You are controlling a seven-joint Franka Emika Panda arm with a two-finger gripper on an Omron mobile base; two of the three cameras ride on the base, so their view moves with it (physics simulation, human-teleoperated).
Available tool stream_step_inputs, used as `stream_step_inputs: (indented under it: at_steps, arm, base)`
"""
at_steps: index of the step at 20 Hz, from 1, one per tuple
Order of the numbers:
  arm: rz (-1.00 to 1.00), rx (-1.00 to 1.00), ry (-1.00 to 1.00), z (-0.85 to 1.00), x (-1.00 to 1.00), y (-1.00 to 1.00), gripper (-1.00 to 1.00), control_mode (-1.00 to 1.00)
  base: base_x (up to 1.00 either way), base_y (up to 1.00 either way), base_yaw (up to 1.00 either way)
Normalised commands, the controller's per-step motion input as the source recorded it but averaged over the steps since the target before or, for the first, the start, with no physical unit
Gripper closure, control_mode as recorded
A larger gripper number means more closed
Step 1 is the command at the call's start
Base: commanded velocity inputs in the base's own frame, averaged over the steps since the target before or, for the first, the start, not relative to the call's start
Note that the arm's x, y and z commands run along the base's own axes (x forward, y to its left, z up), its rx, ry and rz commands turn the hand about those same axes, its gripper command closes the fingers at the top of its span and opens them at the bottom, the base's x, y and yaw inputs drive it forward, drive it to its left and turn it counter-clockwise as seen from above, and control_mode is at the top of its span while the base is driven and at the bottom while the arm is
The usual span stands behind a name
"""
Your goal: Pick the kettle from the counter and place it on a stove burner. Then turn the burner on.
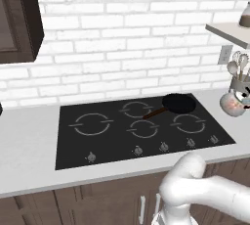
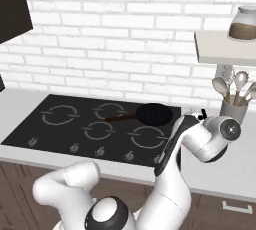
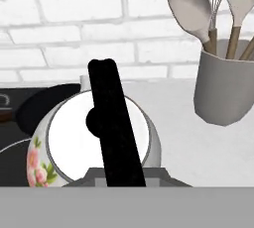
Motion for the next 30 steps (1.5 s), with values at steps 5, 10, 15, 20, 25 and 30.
stream_step_inputs:
  at_steps: [5, 10, 15, 20, 25, 30]
  arm:
    - [0.02, -0.03, -0.02, 0.52, 0.0, 1.0, 1.0, -1.0]
    - [0.09, -0.02, 0.02, 0.79, 0.0, 1.0, 1.0, -1.0]
    - [0.11, -0.03, 0.05, 0.89, 0.0, 1.0, 1.0, -1.0]
    - [0.07, -0.07, 0.01, 0.55, 0.0, 1.0, 1.0, -1.0]
    - [0.03, -0.1, 0.0, 0.14, 0.0, 1.0, 1.0, -1.0]
    - [0.0, -0.1, 0.0, 0.0, 0.08, 1.0, 1.0, -1.0]
  base:
    - [0.0, 0.0, 0.0]
    - [0.0, 0.0, 0.0]
    - [0.0, 0.0, 0.0]
    - [0.0, 0.0, 0.0]
    - [0.0, 0.0, 0.0]
    - [0.0, 0.0, 0.0]
